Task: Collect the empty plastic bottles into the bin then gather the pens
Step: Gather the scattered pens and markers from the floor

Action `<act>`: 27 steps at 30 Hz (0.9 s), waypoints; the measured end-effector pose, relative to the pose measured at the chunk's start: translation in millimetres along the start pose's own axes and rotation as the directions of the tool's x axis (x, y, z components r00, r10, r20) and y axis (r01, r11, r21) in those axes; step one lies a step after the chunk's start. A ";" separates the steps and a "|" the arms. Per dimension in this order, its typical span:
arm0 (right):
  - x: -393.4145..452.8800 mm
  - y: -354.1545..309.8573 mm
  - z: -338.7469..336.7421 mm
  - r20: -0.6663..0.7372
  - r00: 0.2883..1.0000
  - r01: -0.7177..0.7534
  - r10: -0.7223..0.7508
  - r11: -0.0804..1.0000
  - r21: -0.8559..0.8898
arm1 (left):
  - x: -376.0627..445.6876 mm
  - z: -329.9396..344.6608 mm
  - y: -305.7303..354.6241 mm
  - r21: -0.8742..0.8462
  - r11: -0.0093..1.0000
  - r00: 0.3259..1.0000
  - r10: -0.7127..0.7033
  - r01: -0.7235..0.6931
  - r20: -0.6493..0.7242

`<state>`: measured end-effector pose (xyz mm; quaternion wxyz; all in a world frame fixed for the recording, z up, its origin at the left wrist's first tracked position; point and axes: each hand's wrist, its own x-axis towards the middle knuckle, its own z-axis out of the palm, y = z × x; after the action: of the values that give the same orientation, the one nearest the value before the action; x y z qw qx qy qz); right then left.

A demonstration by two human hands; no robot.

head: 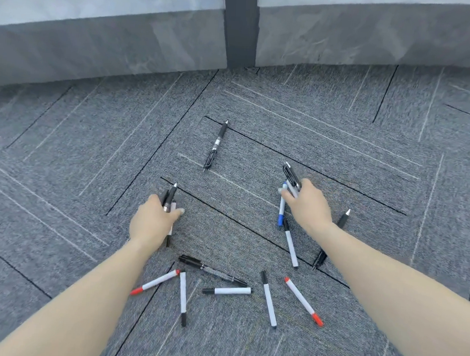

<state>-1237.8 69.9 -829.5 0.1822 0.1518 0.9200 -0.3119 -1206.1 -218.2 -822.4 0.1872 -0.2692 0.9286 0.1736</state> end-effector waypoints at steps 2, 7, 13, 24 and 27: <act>-1.9 -1.8 5.0 0.040 0.999 -0.014 0.017 0.996 -0.091 | 1.1 4.3 -2.9 0.024 1.000 0.999 0.005 -0.006 0.043; -13.7 -4.8 6.9 0.039 0.999 0.016 -0.013 0.996 -0.089 | 1.2 6.1 18.5 0.028 0.993 0.992 0.111 -0.112 0.055; -21.2 19.5 -13.2 -0.129 0.990 0.072 -0.053 0.986 0.149 | 17.8 -5.1 84.8 -0.094 0.968 0.967 0.218 -0.231 -0.135; -40.2 77.3 -43.5 -0.177 0.928 -0.295 0.327 0.938 0.183 | 62.0 13.8 126.4 -0.145 0.973 0.983 0.169 -0.177 -0.065; -45.4 75.6 -37.8 -0.061 0.948 -0.308 0.313 0.948 0.081 | 57.7 13.7 128.1 -0.038 0.973 0.970 0.225 -0.229 -0.086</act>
<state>-1176.9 143.6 -821.3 0.1900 0.3124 0.8791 -0.3057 -1320.3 -135.7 -831.3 0.1219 -0.1723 0.9557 0.2050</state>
